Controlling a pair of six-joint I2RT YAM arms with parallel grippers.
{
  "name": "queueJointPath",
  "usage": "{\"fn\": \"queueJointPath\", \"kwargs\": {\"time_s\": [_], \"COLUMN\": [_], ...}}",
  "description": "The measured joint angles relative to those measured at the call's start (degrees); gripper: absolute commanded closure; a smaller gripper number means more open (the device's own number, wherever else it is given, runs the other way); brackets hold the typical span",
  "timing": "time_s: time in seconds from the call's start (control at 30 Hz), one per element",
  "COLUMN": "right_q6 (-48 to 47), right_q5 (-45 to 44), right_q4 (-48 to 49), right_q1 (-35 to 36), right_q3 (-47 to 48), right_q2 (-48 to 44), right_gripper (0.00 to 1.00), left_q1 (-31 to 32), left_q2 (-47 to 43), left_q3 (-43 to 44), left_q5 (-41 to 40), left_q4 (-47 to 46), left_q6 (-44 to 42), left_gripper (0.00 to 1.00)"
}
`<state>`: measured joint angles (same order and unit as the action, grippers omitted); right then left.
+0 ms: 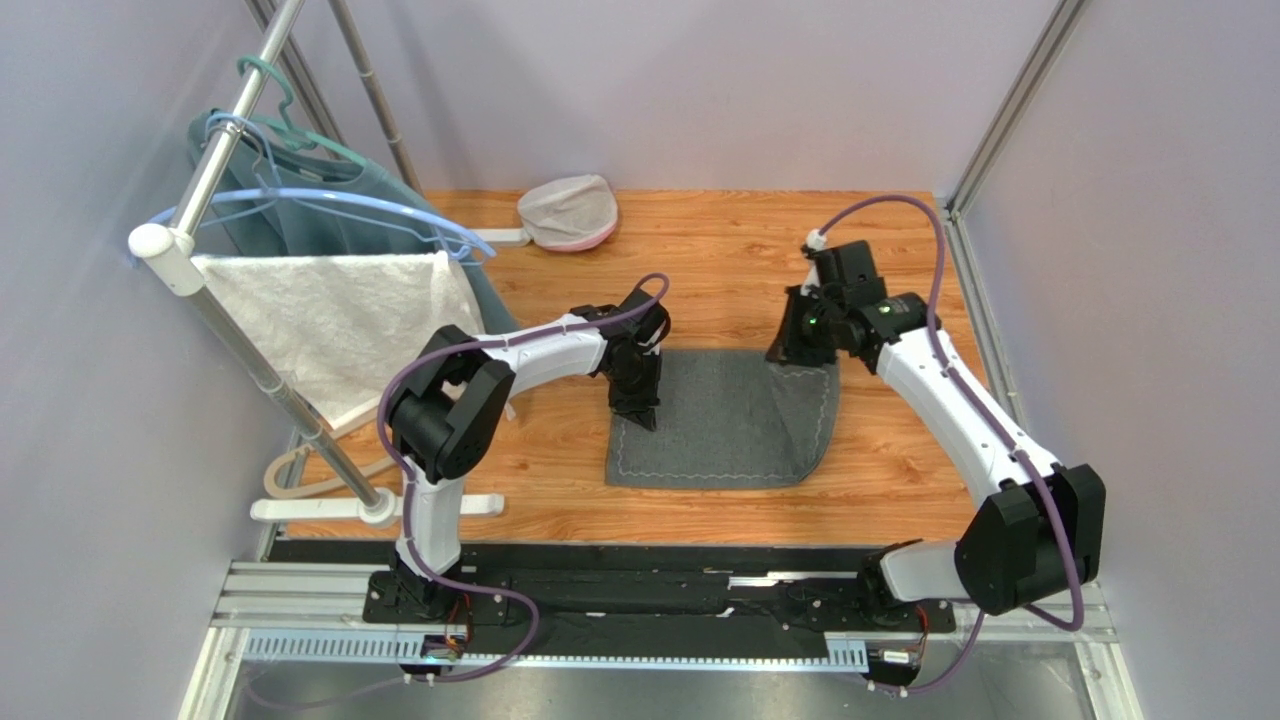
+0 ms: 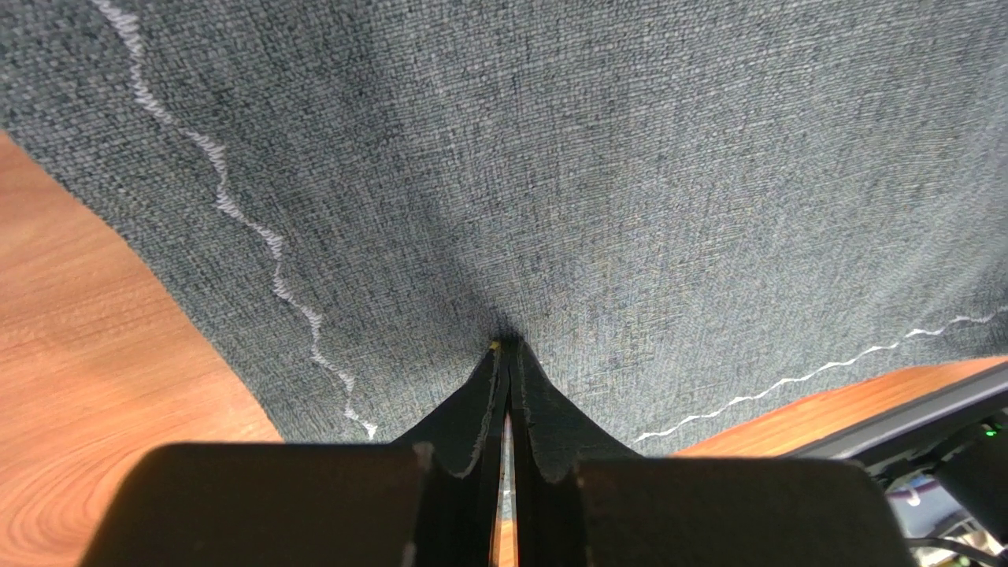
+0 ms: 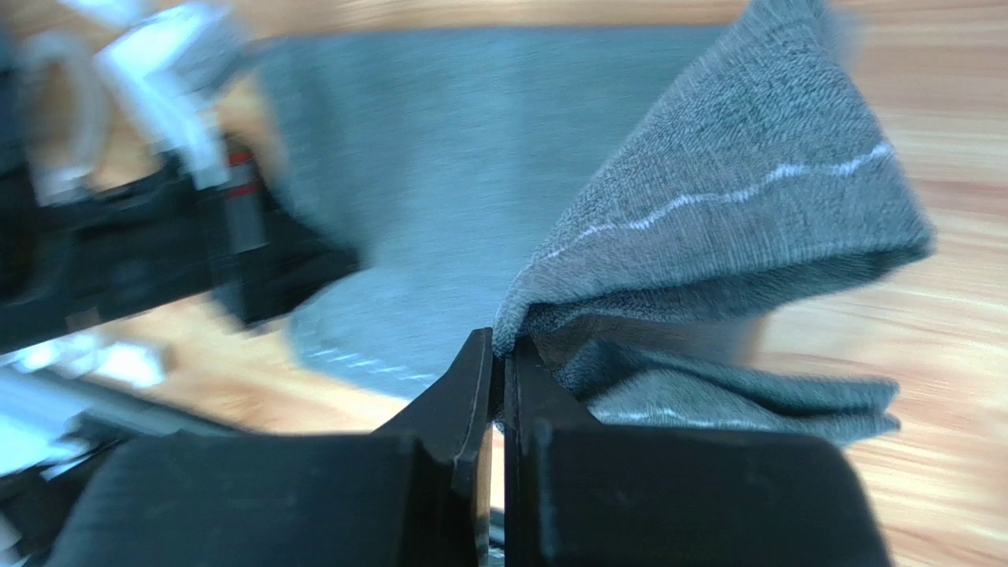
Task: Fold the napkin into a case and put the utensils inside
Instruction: Fold the rectangle-folded napkin at the center of the board.
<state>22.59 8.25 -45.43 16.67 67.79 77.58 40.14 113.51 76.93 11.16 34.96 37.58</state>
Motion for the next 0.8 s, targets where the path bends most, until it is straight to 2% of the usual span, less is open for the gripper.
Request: {"fn": "queueJointPath", "kwargs": {"time_s": [0.2,0.4,0.8], "right_q6": [11.9,20.8,22.7], "right_q5": [3.8,4.3,3.7], "right_q4": [9.9,16.6,20.0], "right_q1": [10.5,12.0,12.6], "right_q3": [-2.3,-7.3,-7.8], "right_q2": [3.0,6.1,6.8], "right_gripper": [1.00,1.00,1.00], "left_q1": [0.0,0.0,-2.0], "left_q2": [-0.5,-2.1,-10.7], "left_q3": [-1.0,-2.5,-9.7], "left_q5": [0.4,-1.3,-4.4], "left_q4": [-2.1,-3.0,-1.7], "left_q6": [0.9,1.0,0.9], "left_gripper": [0.92,0.92,0.92]}}
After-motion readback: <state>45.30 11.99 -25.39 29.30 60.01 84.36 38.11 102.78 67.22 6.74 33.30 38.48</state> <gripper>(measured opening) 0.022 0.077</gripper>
